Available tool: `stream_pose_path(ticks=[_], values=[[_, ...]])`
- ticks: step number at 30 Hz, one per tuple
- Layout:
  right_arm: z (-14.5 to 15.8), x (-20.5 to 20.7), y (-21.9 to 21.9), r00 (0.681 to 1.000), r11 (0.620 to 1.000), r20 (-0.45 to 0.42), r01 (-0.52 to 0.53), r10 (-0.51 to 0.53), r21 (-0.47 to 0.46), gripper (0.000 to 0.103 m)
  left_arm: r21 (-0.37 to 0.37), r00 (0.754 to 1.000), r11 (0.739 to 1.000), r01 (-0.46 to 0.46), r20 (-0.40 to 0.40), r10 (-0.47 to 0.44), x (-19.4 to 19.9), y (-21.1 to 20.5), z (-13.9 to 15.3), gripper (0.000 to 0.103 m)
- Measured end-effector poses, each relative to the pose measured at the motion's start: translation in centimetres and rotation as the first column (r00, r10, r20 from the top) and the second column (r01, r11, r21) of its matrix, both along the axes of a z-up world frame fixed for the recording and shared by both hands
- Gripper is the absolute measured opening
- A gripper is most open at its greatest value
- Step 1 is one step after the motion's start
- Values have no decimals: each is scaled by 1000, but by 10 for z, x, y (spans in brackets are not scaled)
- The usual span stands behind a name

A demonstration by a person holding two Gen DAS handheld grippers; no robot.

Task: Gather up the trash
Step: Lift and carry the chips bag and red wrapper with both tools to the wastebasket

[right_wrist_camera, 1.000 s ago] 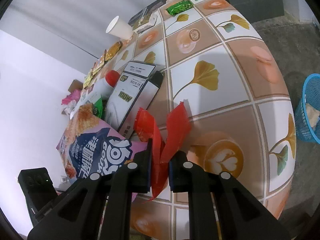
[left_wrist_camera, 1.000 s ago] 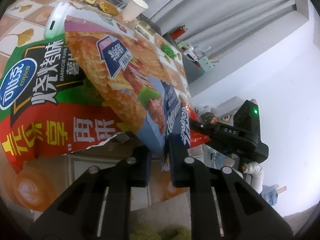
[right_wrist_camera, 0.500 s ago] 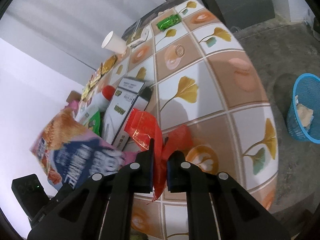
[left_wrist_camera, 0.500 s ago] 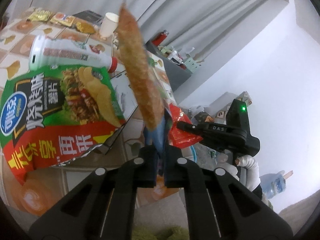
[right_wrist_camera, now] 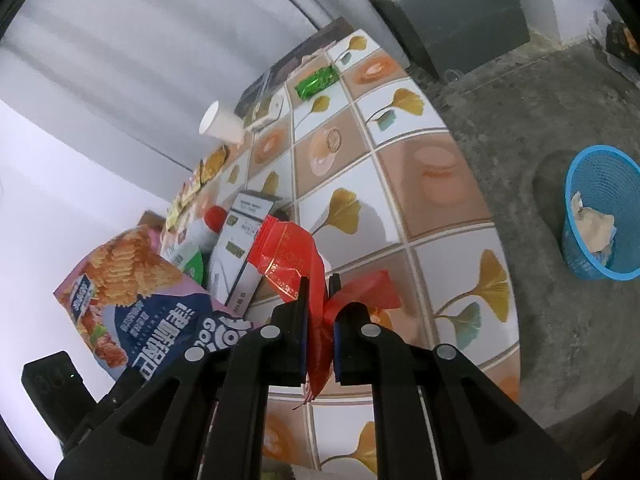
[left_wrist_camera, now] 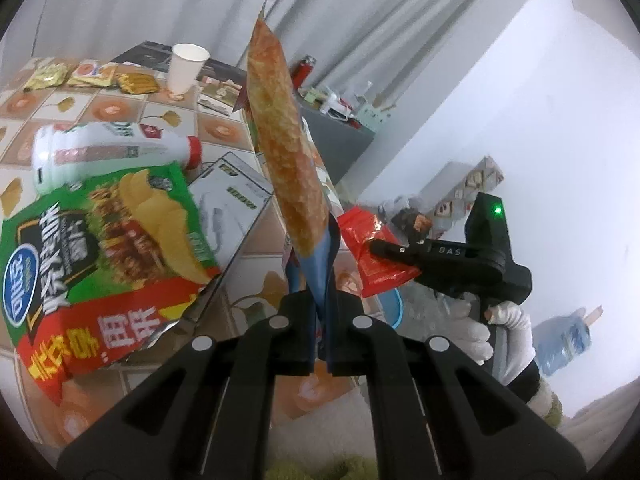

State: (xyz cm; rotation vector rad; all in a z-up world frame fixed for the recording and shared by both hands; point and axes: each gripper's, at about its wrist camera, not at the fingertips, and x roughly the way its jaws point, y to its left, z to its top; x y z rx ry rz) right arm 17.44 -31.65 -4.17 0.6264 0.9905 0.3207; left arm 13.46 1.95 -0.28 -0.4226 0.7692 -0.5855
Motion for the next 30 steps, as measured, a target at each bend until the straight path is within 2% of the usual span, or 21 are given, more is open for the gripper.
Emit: stream_pose_path(ticks=[4,11,14,18,20,25,30], values=[[5,-8,-16,999,999,15,37,-37,21,9,15,999,999,32,8,-32,15,-9,5,1],[17,-30,-55,989,989,55,136,-139,58,9,42,989,992,122,73,-125,36,-41,25,1],[23,-44,-80,974,976,76,209,-214,65,9,57,979,983,174,96,-179,47,-64,34,1],[29,-70,-131,930,934,94,350,-356,67,9,102,955,961,256,128,-268,58,-100,44,1],[28,-81,-151,907,911,96,406,-411,69,9,119,938,946,302,142,-317,66,-124,49,1],[14,-112,-211,819,821,64,566,-571,79,9,184,890,897,401,152,-429,86,-191,51,1],[-22,-120,-254,743,738,-15,666,-669,111,9,305,834,803,511,47,-549,108,-283,26,1]])
